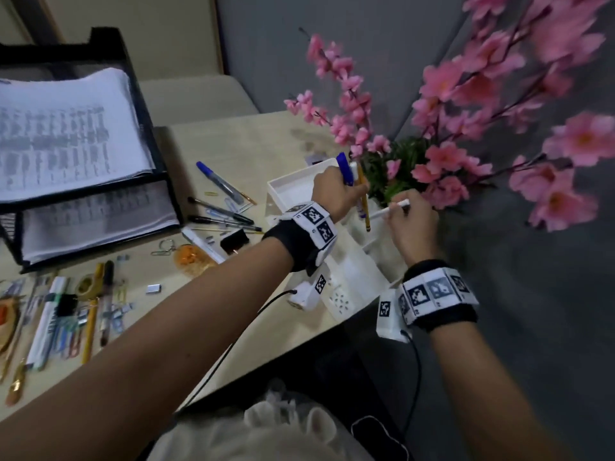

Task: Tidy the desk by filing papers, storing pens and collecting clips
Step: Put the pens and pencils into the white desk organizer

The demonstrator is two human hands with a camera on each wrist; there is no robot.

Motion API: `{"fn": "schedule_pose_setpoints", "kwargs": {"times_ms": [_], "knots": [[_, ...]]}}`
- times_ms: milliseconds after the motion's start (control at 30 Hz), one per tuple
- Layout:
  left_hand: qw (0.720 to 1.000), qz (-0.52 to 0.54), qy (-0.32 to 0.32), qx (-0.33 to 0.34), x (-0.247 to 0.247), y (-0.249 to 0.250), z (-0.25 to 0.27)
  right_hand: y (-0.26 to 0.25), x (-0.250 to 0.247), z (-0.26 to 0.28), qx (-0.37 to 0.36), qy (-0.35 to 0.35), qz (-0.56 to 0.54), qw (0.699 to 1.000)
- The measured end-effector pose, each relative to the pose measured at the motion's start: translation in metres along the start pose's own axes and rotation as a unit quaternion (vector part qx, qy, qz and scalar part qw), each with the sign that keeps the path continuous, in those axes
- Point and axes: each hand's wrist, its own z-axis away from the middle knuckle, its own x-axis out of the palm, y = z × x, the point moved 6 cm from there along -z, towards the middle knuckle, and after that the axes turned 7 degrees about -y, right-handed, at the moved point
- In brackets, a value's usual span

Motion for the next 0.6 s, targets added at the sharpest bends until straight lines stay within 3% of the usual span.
{"fn": "schedule_pose_setpoints", "kwargs": {"times_ms": [200, 333, 467, 600], "knots": [[0.984, -0.169, -0.026, -0.047, 0.034, -0.02, -0.03, 0.01, 0.023, -0.016, 0.003, -0.142, 0.105, 0.984], [0.965, -0.256, -0.043, -0.036, 0.039, -0.02, -0.038, 0.011, 0.037, -0.018, -0.034, -0.192, 0.117, 0.974], [0.965, -0.251, -0.052, -0.059, 0.037, -0.022, -0.045, 0.005, 0.045, -0.022, -0.051, -0.233, 0.132, 0.962], [0.973, -0.213, -0.07, -0.062, 0.034, -0.026, -0.043, 0.005, 0.045, -0.034, -0.025, -0.221, 0.108, 0.969]]}}
